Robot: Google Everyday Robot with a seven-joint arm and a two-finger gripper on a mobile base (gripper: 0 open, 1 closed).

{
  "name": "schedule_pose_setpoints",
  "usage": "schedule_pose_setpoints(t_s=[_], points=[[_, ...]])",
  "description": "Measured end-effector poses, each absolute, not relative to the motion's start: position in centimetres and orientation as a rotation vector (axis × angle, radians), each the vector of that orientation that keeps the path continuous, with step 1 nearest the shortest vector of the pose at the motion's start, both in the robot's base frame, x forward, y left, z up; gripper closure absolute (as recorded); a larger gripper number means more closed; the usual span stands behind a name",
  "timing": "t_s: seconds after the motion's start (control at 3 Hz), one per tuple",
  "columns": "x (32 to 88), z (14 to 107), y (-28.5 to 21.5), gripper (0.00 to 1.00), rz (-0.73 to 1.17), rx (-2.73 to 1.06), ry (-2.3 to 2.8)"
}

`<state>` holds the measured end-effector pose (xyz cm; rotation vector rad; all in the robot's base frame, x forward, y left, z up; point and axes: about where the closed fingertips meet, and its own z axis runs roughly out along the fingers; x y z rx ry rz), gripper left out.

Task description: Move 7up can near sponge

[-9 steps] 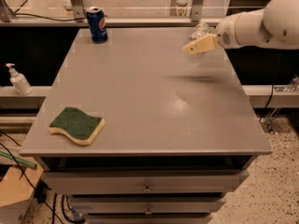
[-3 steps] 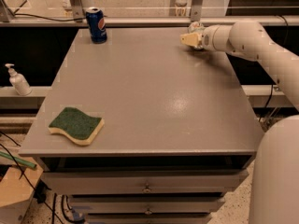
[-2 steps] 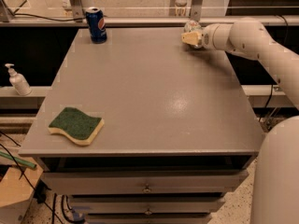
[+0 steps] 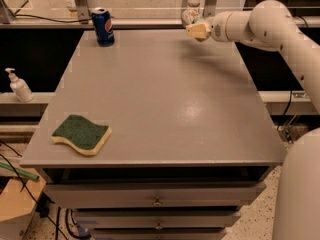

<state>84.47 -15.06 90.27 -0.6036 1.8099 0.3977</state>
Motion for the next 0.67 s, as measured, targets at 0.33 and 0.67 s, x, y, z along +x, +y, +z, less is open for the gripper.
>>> schedule_pose_setpoints(t_s=[0.33,0.67], points=[[81.72,93.09,-11.53,1.00,0.448,-0.770,1.747],[81.24,92.77,-10.81,1.00,0.454,-0.813,1.743]])
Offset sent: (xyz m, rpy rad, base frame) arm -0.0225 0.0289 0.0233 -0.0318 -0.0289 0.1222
